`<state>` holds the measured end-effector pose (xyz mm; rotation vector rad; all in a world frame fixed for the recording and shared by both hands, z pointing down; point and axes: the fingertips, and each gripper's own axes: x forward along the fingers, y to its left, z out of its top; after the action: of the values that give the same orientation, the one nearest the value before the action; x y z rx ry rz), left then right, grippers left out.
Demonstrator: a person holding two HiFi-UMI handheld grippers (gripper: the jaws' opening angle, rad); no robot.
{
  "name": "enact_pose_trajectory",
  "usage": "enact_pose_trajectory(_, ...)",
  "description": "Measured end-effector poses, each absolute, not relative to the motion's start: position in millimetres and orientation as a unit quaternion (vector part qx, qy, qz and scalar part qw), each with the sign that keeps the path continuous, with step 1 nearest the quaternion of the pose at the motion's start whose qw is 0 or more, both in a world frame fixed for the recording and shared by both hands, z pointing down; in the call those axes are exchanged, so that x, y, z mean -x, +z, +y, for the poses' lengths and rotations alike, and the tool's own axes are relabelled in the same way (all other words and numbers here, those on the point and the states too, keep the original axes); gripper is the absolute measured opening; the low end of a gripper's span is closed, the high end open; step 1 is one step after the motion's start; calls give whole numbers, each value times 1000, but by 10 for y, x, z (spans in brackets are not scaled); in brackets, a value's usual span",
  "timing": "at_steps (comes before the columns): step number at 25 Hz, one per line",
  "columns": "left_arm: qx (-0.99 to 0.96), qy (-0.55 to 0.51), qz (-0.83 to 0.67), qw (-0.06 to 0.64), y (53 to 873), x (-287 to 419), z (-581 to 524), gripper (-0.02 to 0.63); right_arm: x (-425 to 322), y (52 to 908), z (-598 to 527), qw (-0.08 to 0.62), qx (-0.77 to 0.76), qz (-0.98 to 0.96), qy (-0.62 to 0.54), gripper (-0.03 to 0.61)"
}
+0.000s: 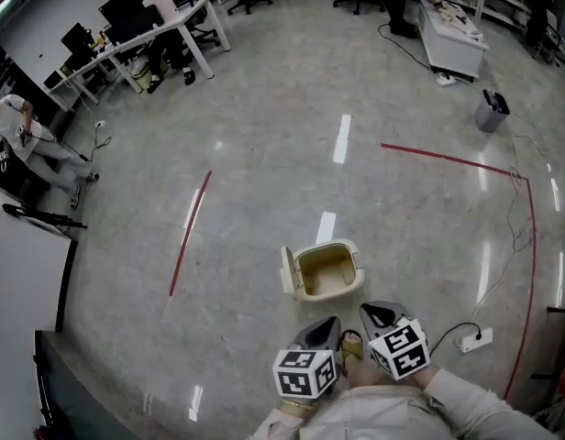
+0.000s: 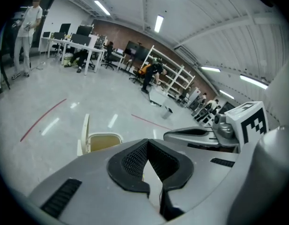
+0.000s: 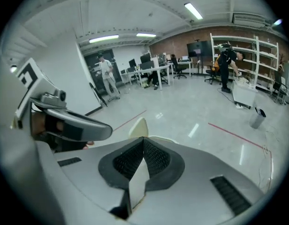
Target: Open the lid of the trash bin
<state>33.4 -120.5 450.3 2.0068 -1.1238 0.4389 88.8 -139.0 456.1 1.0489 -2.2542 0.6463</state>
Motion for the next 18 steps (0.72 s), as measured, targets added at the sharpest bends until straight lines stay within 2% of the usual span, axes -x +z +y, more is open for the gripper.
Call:
enact_pose_trajectory(7, -824, 167, -437, 318, 3856, -414, -1410, 5, -862, 3659, -1368, 200, -392, -873, 209, 5)
enact_pose_trajectory(12, -833, 146, -450, 287, 3639, -446, -1502, 5, -868, 3417, -1410, 190, -388, -889, 151, 5)
enact_pose_trajectory(18, -842, 130, -462, 245, 3481, -390, -1601, 5, -879, 3310, -1511, 168, -400, -891, 137, 5)
